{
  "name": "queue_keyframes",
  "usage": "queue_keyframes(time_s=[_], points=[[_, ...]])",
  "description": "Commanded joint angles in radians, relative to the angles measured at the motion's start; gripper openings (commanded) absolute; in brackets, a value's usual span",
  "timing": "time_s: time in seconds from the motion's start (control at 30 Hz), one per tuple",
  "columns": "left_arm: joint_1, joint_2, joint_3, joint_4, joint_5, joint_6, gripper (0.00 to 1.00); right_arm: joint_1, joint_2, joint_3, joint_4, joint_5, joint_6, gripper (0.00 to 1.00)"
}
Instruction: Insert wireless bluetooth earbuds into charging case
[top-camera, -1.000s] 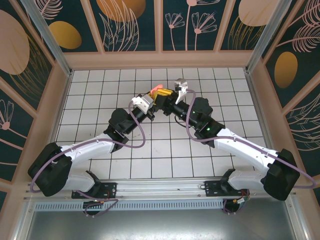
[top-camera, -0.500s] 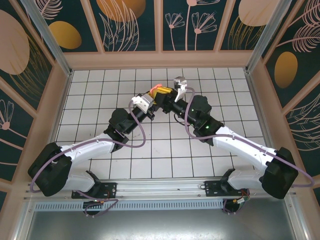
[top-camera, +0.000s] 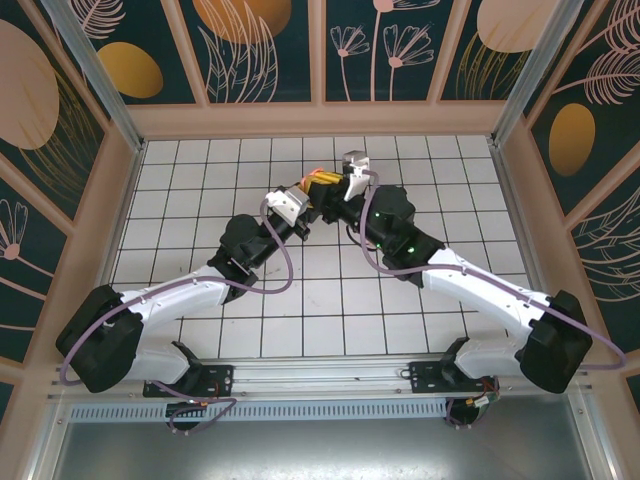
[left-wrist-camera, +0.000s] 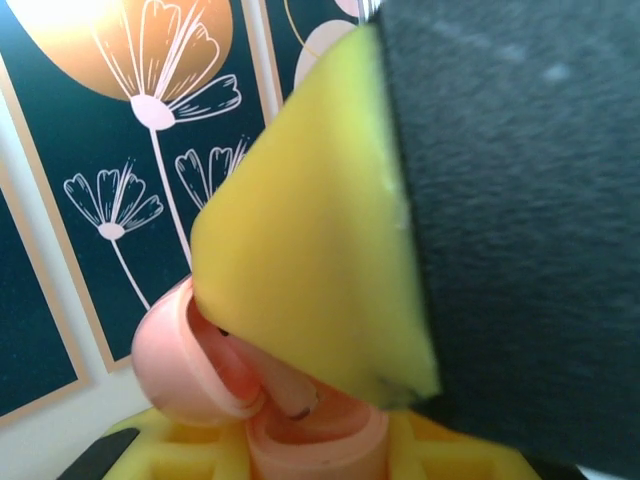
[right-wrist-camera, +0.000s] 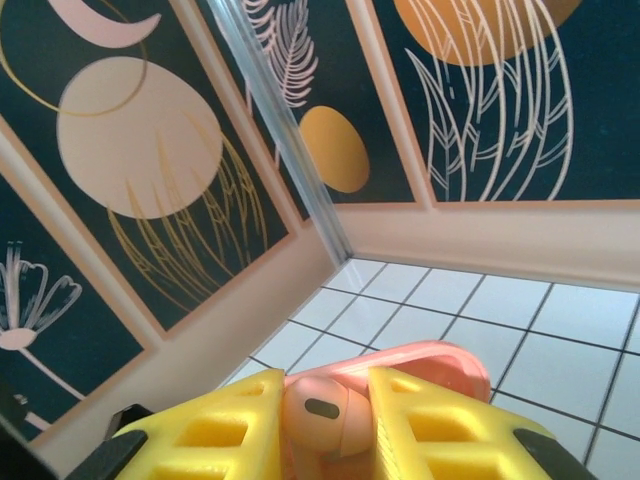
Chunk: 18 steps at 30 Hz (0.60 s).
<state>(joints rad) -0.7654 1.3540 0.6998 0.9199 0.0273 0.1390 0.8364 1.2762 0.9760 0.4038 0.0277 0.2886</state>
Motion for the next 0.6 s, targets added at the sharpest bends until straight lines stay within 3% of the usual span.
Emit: queue_keyframes(time_s=[0.0, 0.27, 0.57], points=[[-0.049, -0.015, 0.045, 0.061, 0.105, 0.031, 0.00, 0.009, 0.035, 0.033, -0.057, 0.079, -0.047, 0.25], [-0.052, -0.025, 0.048, 0.059, 0.100, 0.034, 0.00, 0.010, 0.032, 0.020, -0.060, 0.094, -0.045, 0.25], [-0.052, -0.027, 0.046, 0.063, 0.070, 0.019, 0.00, 0.010, -0.012, 0.009, -0.022, 0.008, 0.002, 0.25]])
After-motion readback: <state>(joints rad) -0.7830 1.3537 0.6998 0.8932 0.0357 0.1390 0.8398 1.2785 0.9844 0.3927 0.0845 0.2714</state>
